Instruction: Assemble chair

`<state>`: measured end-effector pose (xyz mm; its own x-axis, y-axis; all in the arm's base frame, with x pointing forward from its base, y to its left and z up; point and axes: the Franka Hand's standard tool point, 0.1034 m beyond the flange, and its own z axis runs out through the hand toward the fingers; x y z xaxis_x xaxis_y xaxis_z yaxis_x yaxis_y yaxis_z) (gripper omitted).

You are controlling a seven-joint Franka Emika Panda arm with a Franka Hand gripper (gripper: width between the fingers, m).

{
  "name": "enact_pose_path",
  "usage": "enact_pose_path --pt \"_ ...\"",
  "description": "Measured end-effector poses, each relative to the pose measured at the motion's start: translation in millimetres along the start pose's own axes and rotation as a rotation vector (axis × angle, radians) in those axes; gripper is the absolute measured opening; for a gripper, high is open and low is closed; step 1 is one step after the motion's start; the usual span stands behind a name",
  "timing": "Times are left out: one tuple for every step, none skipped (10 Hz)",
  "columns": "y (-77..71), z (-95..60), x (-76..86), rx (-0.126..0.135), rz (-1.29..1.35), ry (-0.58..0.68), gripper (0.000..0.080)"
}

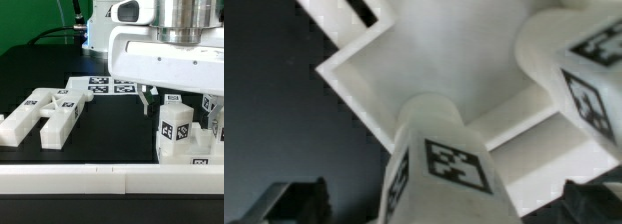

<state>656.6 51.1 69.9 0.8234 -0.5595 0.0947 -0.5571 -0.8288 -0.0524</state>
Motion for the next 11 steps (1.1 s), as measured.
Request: enact_pose_path --pt "0.3 -0.1 0.3 0.000 -0.111 0.000 0.0649" --pt "0.7 -0.3 1.1 0.000 -0.171 0.001 0.0649" --pt "2.3 -1.1 3.8 0.000 -0.284 0.002 0.0649" --pt "4.5 -1.0 5.5 0.000 -0.372 0.003 0.0649" --pt "5.5 -0.9 6.2 -0.001 -0.439 0.003 0.0649" --pt "5.5 -0.8 6.1 -0.001 -0.485 0.003 0.0649" --pt "5.4 -0.8 6.1 -0.003 -0.550 0.003 0.0649" --pt "5.1 -0.8 5.8 -0.007 -0.603 0.004 0.0649" --pt "5.5 -0.8 6.1 -0.010 -0.679 0.005 0.0649" --pt "5.3 -0.8 5.9 -0.011 -0.732 0.004 0.0649" --pt "5.3 -0.9 6.1 -0.013 -0.790 0.004 0.0649"
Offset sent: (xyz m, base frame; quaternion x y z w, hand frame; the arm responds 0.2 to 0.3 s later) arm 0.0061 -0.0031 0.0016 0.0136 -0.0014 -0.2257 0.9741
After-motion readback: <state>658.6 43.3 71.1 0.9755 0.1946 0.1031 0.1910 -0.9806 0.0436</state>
